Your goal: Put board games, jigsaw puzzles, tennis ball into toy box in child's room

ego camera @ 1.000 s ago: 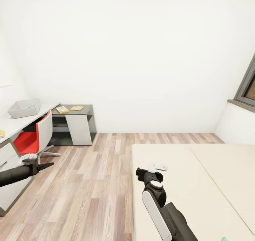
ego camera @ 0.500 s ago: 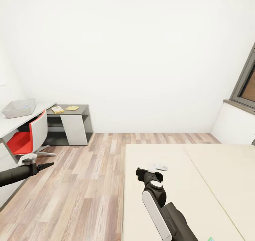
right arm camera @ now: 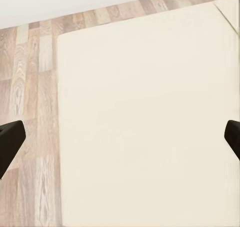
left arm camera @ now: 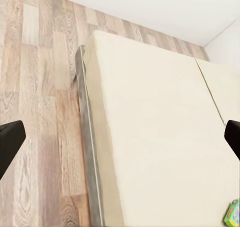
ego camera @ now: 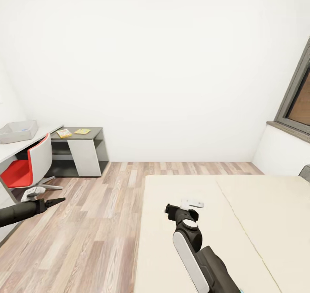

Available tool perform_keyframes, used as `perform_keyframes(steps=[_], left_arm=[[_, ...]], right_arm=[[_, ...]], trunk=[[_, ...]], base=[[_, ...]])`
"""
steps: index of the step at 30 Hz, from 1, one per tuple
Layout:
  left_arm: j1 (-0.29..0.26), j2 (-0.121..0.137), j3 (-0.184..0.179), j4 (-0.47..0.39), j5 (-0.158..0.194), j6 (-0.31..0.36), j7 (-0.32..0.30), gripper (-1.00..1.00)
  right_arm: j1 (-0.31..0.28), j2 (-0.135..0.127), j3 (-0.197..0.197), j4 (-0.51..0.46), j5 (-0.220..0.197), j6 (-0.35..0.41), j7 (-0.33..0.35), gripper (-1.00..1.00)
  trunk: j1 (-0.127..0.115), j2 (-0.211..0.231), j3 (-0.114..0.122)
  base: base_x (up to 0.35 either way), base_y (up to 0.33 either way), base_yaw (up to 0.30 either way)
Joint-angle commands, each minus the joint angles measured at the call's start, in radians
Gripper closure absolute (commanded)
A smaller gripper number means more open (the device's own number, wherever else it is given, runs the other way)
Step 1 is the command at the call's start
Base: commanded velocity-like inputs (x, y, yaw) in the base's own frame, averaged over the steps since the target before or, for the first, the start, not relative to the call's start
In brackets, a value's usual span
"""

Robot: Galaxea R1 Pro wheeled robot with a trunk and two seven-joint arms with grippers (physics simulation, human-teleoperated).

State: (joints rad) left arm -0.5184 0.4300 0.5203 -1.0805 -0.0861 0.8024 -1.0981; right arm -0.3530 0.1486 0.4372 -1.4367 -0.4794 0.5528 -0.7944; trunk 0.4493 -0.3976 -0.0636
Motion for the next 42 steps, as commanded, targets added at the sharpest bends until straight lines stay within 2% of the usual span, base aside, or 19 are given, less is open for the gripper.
perform_keyframes(steps=[1,42], left_arm=[[-0.002,0.0,0.003,-0.001,-0.009,0.008,-0.009,-1.0],[-0.002,0.0,0.003,-0.001,-0.009,0.008,-0.009,-1.0]], right_arm=[[-0.001,-0.001,0.001,-0.001,-0.008,0.004,-0.008,-1.0],[-0.001,0.002,0.003,-0.002,-0.014,0.005,-0.009,-1.0]], trunk=[[0.001,-0.002,-0.002],[0.001,-0.002,-0.002]], base=[[0.0,-0.24,0.0],[0.0,-0.239,0.0]])
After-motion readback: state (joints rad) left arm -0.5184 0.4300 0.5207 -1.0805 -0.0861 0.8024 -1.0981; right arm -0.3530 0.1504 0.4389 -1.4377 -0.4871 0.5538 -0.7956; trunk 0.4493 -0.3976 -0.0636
